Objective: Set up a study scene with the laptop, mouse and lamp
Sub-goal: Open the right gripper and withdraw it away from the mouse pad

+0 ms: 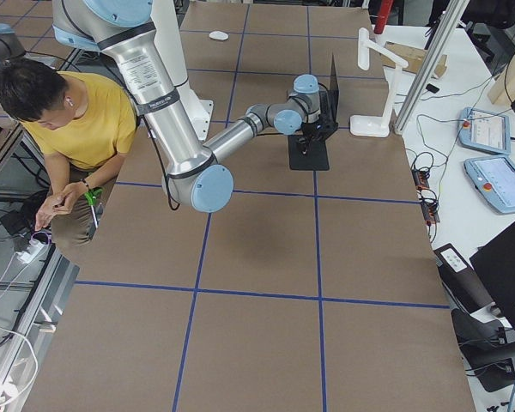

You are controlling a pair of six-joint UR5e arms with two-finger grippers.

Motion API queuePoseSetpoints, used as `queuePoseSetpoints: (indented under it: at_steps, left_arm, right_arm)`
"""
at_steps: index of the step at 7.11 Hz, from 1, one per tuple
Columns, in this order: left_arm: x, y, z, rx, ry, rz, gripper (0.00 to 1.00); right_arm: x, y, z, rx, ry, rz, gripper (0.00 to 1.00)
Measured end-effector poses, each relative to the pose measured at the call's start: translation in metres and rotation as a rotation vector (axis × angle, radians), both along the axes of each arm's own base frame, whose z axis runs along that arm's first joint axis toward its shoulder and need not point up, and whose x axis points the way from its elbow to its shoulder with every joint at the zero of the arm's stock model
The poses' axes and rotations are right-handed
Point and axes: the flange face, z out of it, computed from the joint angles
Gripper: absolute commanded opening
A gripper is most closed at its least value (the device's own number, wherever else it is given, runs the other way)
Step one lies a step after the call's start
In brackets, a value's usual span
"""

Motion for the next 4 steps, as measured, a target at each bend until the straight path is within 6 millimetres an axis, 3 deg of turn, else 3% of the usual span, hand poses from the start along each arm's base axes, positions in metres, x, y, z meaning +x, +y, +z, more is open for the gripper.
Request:
queuePoseSetpoints:
  at_steps: [4]
  left_arm:
    - [0.004,-0.001,-0.023,0.076,0.039,0.016,1.0]
  right_arm:
    - [0.128,-0.015,0.064,0.245,0.159,-0.352,1.0]
